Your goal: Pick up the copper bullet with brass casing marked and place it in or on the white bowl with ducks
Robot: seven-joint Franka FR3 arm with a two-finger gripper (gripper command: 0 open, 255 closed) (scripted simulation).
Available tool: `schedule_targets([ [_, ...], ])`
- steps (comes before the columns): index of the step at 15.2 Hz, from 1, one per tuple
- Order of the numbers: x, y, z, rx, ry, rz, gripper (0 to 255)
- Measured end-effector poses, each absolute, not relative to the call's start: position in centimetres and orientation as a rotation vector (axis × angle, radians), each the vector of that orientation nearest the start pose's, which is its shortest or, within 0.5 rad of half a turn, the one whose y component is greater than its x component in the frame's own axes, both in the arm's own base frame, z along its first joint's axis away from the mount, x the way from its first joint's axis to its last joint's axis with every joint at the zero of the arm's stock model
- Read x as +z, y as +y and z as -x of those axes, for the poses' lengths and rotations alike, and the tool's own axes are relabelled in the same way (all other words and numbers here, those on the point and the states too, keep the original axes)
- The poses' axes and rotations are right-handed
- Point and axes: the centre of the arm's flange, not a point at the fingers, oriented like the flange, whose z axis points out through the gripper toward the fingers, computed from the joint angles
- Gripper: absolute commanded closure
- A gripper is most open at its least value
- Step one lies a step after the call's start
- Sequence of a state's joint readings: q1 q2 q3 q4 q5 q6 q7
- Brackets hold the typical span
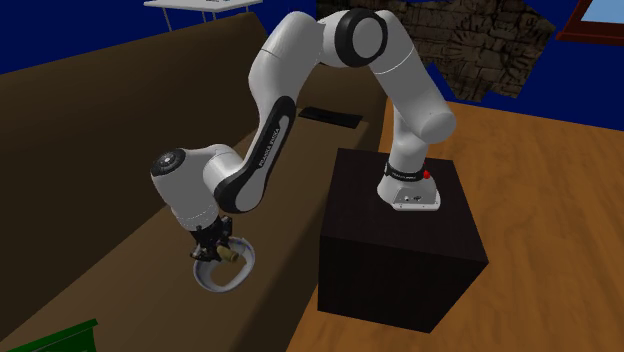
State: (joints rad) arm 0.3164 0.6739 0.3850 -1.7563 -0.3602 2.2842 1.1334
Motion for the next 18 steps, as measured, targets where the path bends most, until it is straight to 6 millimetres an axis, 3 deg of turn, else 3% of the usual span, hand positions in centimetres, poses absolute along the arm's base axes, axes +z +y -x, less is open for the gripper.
schedule_targets([
  [1, 19.9, 40.0, -51.6, 0.05, 0.4, 3.191, 0],
  [7, 19.9, 40.0, -51.6, 0.049, 0.4, 3.191, 0],
  [12, 24.4, 40.5, -51.8, 0.048, 0.4, 3.19, 0],
  [18, 24.9, 40.4, -51.8, 0.049, 0.4, 3.191, 0],
])
